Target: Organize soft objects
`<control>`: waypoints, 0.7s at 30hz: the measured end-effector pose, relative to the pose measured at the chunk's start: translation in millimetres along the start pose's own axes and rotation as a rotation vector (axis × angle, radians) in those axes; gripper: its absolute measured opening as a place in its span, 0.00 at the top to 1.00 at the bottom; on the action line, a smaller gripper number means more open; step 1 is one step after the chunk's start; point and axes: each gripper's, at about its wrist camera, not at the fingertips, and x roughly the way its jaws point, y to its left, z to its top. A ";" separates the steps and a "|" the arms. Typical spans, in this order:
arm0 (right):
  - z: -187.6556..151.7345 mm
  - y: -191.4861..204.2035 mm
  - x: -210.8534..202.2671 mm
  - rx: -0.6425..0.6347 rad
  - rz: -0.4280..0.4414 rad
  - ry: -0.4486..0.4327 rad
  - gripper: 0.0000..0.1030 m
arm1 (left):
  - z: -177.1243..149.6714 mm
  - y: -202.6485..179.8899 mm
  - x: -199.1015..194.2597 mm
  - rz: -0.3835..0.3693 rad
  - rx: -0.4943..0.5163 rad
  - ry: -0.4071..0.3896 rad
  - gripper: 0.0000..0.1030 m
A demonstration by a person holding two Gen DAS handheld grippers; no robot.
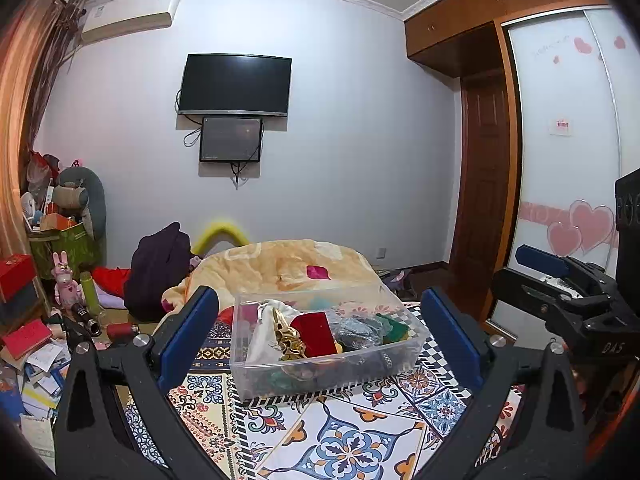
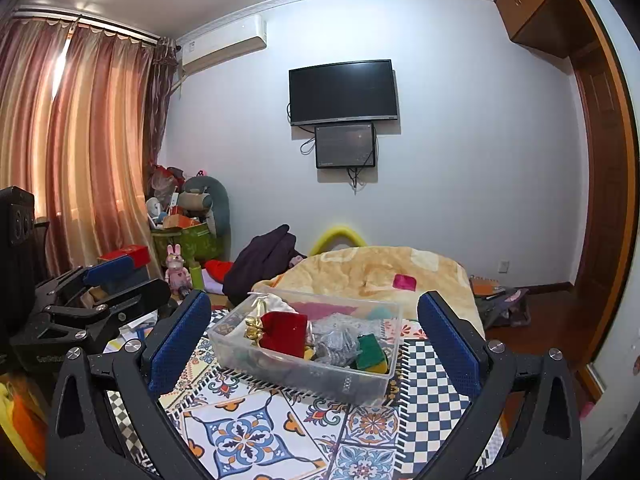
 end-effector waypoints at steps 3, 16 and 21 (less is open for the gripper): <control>-0.8 -0.7 -0.7 0.003 -0.001 0.001 0.00 | 0.0 0.1 0.0 -0.001 0.000 0.000 0.00; 0.2 -3.0 -4.0 0.013 0.010 -0.004 0.00 | -0.3 -1.2 -0.9 -0.002 0.000 0.001 0.00; 0.3 -3.6 -5.1 0.014 0.012 -0.008 0.00 | 0.3 -1.4 -2.4 -0.001 0.004 0.001 0.00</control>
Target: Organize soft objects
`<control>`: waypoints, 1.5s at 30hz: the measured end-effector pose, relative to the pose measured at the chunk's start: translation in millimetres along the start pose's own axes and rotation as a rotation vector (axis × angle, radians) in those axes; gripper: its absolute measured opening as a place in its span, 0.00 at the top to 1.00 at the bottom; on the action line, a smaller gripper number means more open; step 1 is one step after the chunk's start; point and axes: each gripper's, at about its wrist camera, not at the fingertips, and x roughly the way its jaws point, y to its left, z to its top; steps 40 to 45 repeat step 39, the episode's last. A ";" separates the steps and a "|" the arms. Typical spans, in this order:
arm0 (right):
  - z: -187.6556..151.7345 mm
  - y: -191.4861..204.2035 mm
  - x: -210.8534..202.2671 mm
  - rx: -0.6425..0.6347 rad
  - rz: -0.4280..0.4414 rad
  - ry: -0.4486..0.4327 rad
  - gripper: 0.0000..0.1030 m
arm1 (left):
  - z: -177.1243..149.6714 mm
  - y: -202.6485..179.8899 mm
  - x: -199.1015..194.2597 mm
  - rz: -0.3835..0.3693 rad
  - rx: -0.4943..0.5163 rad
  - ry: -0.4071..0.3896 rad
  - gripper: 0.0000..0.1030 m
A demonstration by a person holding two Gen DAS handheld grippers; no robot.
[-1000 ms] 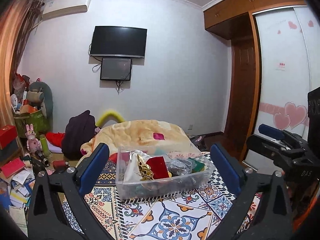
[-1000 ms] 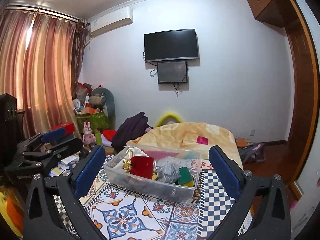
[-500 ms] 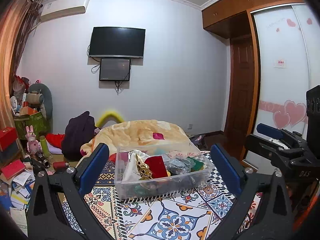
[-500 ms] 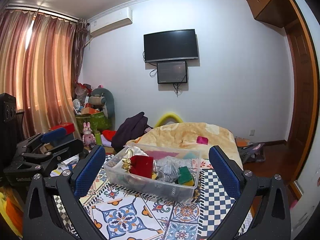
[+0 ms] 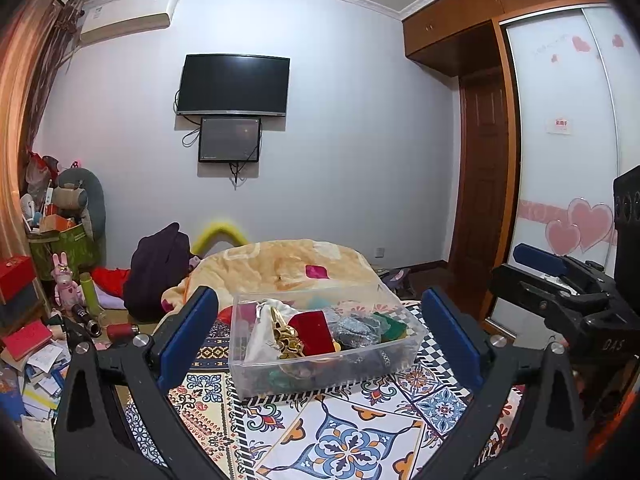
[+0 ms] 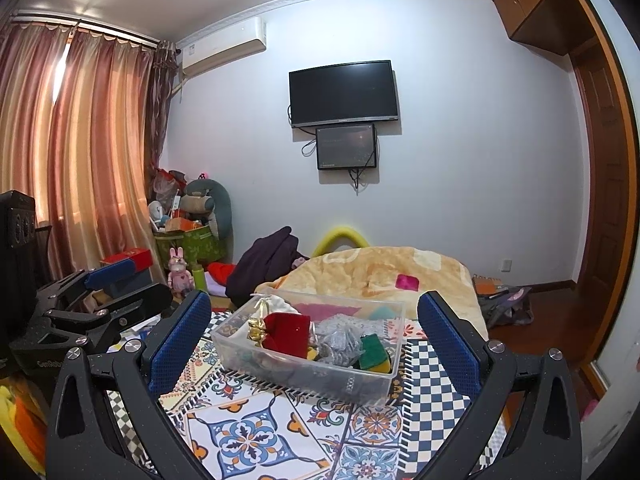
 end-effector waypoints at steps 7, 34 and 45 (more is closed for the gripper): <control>1.1 0.0 0.3 0.002 0.010 0.005 0.00 | -0.7 -0.6 -0.1 0.002 -0.001 0.003 0.00; 0.1 -2.2 4.2 0.011 0.003 0.021 0.00 | 0.5 -2.6 -3.0 -0.013 0.009 0.012 0.00; -0.5 -2.8 6.7 0.014 -0.002 0.028 0.00 | 1.5 -0.1 -1.6 -0.002 0.000 0.018 0.00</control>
